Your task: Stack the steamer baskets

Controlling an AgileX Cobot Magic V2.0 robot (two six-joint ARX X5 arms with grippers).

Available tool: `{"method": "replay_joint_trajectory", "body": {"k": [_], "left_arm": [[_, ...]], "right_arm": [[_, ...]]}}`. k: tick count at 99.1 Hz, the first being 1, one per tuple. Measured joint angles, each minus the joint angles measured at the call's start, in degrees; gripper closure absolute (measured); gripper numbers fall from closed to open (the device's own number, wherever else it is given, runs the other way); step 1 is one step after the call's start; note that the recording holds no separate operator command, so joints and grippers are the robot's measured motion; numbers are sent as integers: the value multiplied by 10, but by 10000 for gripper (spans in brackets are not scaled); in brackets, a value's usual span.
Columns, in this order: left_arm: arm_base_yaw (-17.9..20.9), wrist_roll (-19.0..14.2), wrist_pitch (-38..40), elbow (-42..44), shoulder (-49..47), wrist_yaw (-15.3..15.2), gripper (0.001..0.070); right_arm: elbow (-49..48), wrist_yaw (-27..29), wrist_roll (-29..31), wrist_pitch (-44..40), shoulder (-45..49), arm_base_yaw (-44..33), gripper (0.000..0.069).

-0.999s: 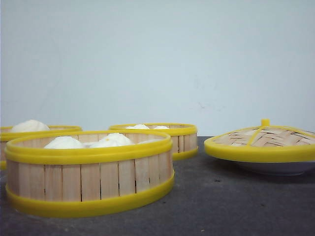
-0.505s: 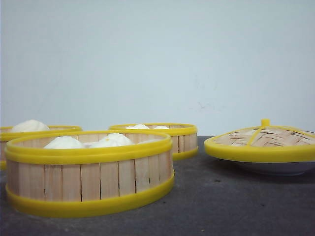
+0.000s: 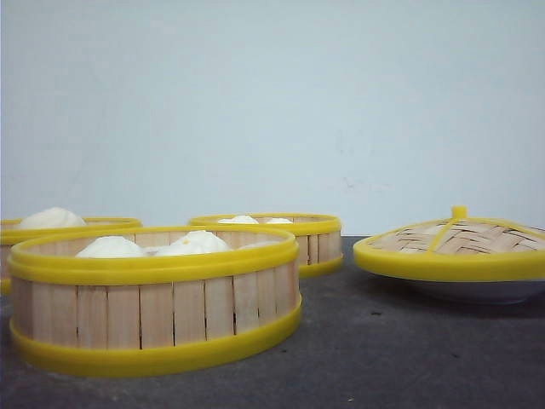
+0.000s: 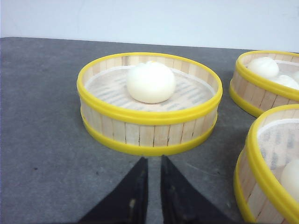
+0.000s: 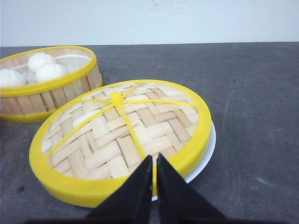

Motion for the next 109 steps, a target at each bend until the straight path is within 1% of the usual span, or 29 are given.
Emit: {"method": "replay_joint_trajectory", "body": {"k": [16, 22, 27, 33, 40, 45, 50, 56, 61, 67, 87, 98, 109], "left_arm": [[0, -1, 0, 0, 0, 2, 687], [0, -14, 1, 0, 0, 3, 687], [0, -34, 2, 0, 0, 4, 688], [0, -70, 2, 2, 0, 5, 688], [0, -120, -10, 21, 3, 9, 688], [0, -150, -18, 51, 10, 13, 688], [0, -166, -23, 89, 22, 18, 688], [0, -174, -37, 144, 39, 22, 688], [0, -170, -57, 190, 62, 24, 688], [0, -155, -90, 243, 99, 24, 688], [0, -67, -217, 402, 239, 25, 688], [0, -29, -259, 452, 302, 37, 688], [0, -9, -283, 460, 348, 47, 688]], "right_arm": [[0, 0, 21, 0, 0, 0, 680], [0, -4, 33, 1, 0, 0, 680], [1, -14, 48, 0, 0, 0, 680], [14, -22, 75, -11, 1, 0, 681], [53, -32, 111, -17, 10, 0, 682], [94, -32, 131, -23, 20, 0, 682], [139, -32, 142, -34, 33, 0, 682], [196, -32, 147, -53, 61, 0, 682], [242, -32, 146, -78, 92, 0, 682], [294, -32, 138, -115, 134, 0, 682], [451, -22, 66, -244, 282, 0, 682], [484, -1, 30, -278, 344, 0, 682], [484, 1, 9, -309, 392, 0, 682]]}}
